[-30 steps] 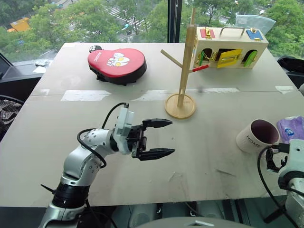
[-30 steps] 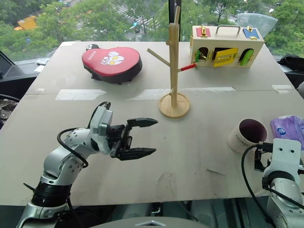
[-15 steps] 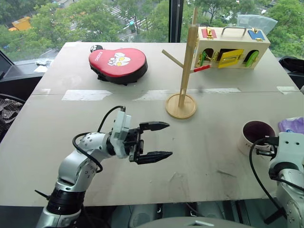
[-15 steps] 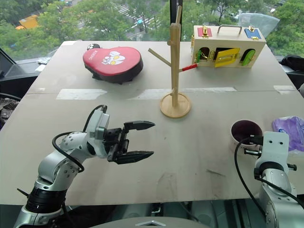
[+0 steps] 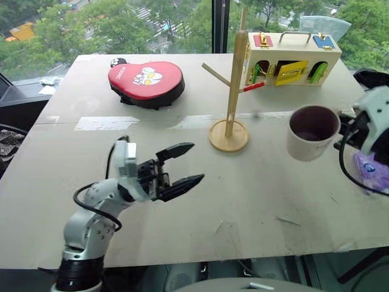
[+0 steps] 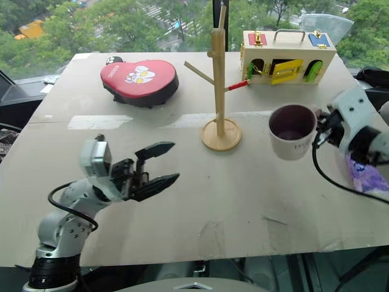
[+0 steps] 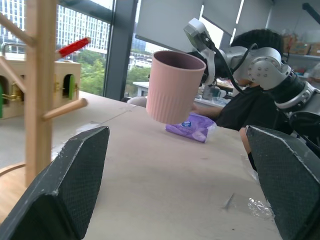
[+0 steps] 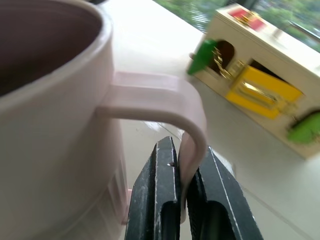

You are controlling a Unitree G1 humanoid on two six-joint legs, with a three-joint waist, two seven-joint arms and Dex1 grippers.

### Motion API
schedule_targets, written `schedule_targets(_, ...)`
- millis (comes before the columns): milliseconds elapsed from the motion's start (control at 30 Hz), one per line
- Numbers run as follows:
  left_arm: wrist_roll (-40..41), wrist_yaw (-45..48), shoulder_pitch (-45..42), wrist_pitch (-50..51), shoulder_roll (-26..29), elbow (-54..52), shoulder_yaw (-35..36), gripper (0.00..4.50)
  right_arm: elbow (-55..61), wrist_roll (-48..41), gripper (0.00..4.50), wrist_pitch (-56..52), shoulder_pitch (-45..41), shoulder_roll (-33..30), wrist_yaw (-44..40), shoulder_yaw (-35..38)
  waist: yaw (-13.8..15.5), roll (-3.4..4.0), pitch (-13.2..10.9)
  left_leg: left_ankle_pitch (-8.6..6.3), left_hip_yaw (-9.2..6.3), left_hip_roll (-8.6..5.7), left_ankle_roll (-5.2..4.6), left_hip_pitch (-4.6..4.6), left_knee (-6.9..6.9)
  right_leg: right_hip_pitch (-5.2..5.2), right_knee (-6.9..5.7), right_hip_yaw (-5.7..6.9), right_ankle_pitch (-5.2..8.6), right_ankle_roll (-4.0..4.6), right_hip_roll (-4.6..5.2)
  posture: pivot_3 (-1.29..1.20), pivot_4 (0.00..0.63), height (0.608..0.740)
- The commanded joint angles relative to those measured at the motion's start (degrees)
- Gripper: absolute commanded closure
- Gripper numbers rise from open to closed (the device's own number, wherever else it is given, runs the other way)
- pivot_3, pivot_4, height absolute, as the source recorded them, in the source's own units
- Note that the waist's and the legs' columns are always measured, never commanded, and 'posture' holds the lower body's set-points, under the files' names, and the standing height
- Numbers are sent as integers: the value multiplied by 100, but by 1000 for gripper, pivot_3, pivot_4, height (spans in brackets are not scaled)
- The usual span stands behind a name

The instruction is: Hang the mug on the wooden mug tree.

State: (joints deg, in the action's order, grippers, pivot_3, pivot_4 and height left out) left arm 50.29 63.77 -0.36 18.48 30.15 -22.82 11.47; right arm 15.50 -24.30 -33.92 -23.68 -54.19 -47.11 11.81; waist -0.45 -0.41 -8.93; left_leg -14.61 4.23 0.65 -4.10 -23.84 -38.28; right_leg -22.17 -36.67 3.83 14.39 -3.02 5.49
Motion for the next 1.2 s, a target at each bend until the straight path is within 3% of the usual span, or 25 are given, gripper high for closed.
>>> schedule_targets(33,340,186,218,31,79,-128,258,0,-1295,517,4393,914,-1219,-21,-756,-717,-39,0,-7,-1,1,0,-1,0,-1,1,1,0,0,0,1,0,150,731)
schedule_targets(200,232,65,356,-152,-127,-184,232,0,-3218,1156,4393,2114,-2885,498,-1578,-1573,-1,-8,-18,0,10,-2,-1,-1,-1,-4,-2,6,-1,-2,3,0,150,731)
schedule_targets(533,85,-372,720,-430,-303,-591,309,0,-6021,1828,4393,3945,-4863,1623,-2449,-2070,-34,2,-35,2,10,-4,3,-3,-1,-3,-5,22,-5,-3,34,0,150,731)
schedule_targets(867,322,-537,757,-586,-350,-708,479,0,-7124,2111,4393,4588,-5539,2082,-3025,-2071,-54,8,-38,2,9,-5,5,-3,-1,-3,-7,32,-5,-2,40,0,150,731)
schedule_targets(1200,358,-697,856,-538,-344,-858,431,0,-7935,2786,4393,4861,-5893,2459,-2683,-2257,-63,12,-40,4,10,-5,9,-1,-1,-3,-10,33,-5,-2,40,0,150,731)
